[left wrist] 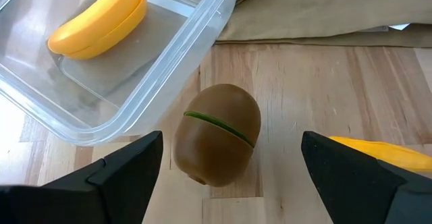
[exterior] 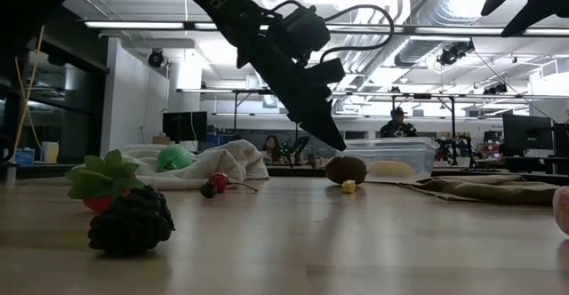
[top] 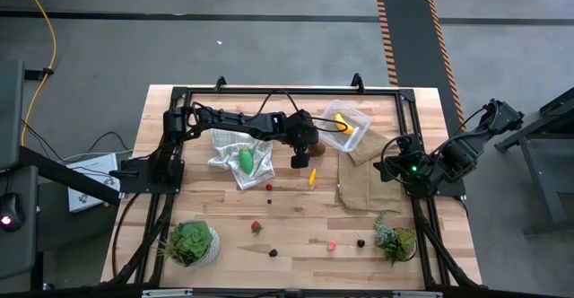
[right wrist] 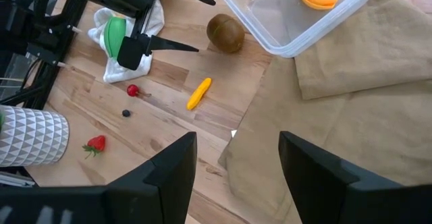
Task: Pick and placing Produce into tupperware
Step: Put the brown kiwi into the transparent bin
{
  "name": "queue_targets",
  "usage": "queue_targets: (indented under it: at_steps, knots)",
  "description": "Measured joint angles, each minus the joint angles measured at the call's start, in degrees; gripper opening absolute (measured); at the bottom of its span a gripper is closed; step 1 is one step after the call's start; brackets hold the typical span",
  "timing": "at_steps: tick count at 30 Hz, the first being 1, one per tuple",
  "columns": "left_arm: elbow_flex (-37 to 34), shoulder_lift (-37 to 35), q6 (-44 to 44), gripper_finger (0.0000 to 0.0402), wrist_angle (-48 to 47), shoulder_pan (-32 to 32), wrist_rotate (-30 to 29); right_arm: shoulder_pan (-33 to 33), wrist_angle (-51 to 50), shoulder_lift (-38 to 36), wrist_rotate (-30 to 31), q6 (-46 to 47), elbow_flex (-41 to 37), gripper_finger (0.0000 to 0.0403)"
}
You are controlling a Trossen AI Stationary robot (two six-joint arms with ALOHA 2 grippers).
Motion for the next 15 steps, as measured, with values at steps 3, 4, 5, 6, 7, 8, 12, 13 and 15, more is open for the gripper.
queue_targets:
  at_steps: [3, 4, 5, 6, 7, 8, 12, 13, 15]
  knots:
    - [0.00, 0.00, 0.00, 0.0342, -0.15, 0.00, 0.41, 0.00, 0.00, 0.00, 0.00, 0.00, 0.00, 0.0200]
    - [0.00, 0.00, 0.00, 0.0342, -0.22, 0.00, 0.58, -0.02, 0.00, 0.00, 0.00, 0.00, 0.00, 0.0200]
    - [0.00, 0.00, 0.00, 0.0342, -0.41, 0.00, 0.72, 0.00, 0.00, 0.00, 0.00, 0.00, 0.00, 0.0200]
    - [0.00, 0.00, 0.00, 0.0342, -0.54, 0.00, 0.79, -0.02, 0.00, 0.00, 0.00, 0.00, 0.00, 0.0200]
    - [0.00, 0.00, 0.00, 0.0342, -0.63, 0.00, 0.80, -0.02, 0.00, 0.00, 0.00, 0.00, 0.00, 0.0200]
    - [0.00, 0.00, 0.00, 0.0342, -0.71, 0.00, 0.80, -0.02, 0.00, -0.01, 0.00, 0.00, 0.00, 0.0200]
    - [0.00, 0.00, -0.15, 0.0342, -0.89, 0.00, 0.96, -0.02, -0.02, 0.00, 0.00, 0.01, 0.00, 0.0200]
    - [0.00, 0.00, -0.15, 0.0342, -1.06, 0.00, 1.00, 0.00, -0.02, 0.00, 0.00, 0.00, 0.00, 0.0200]
    - [0.00, 0.00, -0.13, 0.0342, -1.31, 0.00, 0.74, -0.02, -0.10, 0.00, 0.00, 0.02, 0.00, 0.0200]
